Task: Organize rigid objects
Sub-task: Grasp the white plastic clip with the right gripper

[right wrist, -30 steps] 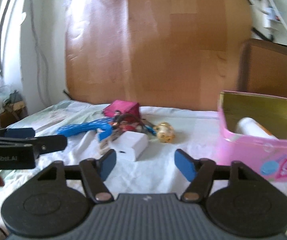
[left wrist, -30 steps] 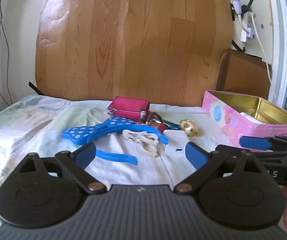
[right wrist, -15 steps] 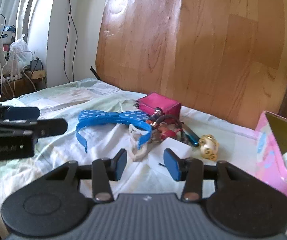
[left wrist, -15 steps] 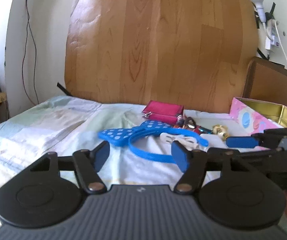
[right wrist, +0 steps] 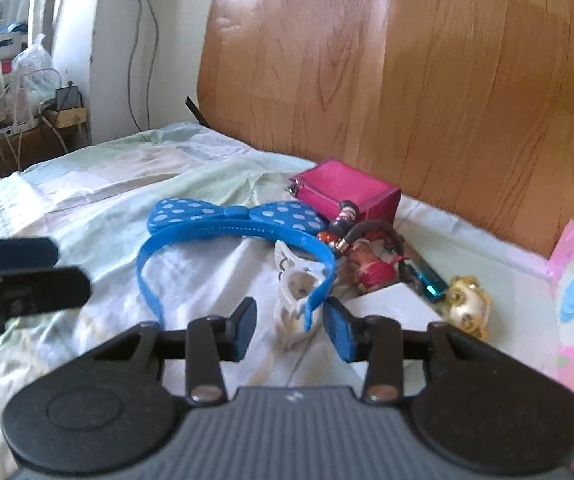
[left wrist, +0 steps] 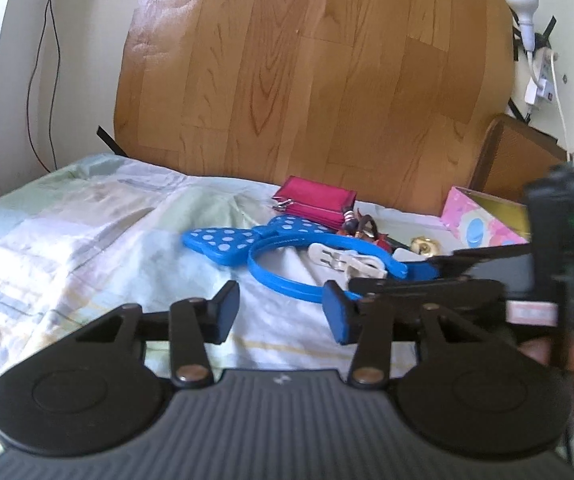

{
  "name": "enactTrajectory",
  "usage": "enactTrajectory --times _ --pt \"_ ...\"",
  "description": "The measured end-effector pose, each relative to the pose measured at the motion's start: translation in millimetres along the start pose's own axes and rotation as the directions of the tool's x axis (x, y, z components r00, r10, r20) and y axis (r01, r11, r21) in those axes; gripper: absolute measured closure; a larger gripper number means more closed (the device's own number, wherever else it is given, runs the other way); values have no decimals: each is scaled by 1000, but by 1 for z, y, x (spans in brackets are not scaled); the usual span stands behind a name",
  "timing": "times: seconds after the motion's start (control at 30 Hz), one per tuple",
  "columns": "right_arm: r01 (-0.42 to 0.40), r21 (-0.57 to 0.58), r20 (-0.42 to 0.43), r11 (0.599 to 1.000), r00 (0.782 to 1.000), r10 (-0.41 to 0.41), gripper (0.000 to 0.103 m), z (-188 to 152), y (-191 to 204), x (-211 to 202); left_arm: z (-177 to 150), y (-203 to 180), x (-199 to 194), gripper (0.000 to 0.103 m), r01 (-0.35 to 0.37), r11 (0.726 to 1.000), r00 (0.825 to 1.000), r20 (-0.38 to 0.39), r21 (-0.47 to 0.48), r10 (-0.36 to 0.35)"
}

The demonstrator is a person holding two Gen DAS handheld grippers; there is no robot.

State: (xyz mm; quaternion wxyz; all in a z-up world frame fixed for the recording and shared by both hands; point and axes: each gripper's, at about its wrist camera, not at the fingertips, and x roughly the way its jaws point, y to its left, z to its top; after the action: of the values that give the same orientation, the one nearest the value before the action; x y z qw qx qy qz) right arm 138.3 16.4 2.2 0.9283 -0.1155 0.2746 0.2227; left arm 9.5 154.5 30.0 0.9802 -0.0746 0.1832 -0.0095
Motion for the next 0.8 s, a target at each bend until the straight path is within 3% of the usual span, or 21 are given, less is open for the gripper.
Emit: enactTrajectory --times 0.03,0.23,0.43,0.57,0.63,0.7,0.8 --pt "-7 20 -21 1000 1000 7 76 0 -2 5 0 0 0 55 9 1000 1000 -4 -5 -9" --pt "-51 59 -28 997 998 53 78 -6 -12 -4 0 -8 -4 55 49 999 999 -7 4 -49" --pt "-170 -10 -41 985 985 170 78 -37 -9 -59 -1 -12 -6 55 106 994 994 -23 1 -106" --pt "-278 -51 -45 959 960 276 83 -64 -16 -106 -2 -19 -7 55 182 983 982 -48 1 -182" --pt "-257 -63 -43 964 966 254 82 -75 -23 -122 -4 -26 -9 54 224 975 973 -61 11 -223" --pt "-158 -43 -22 986 987 157 74 -84 -35 -132 -6 -33 -9 54 252 968 965 -75 19 -250" --pt "-67 115 -1 991 998 67 71 -93 -67 -138 -9 -44 -8 54 276 961 957 -97 27 -273"
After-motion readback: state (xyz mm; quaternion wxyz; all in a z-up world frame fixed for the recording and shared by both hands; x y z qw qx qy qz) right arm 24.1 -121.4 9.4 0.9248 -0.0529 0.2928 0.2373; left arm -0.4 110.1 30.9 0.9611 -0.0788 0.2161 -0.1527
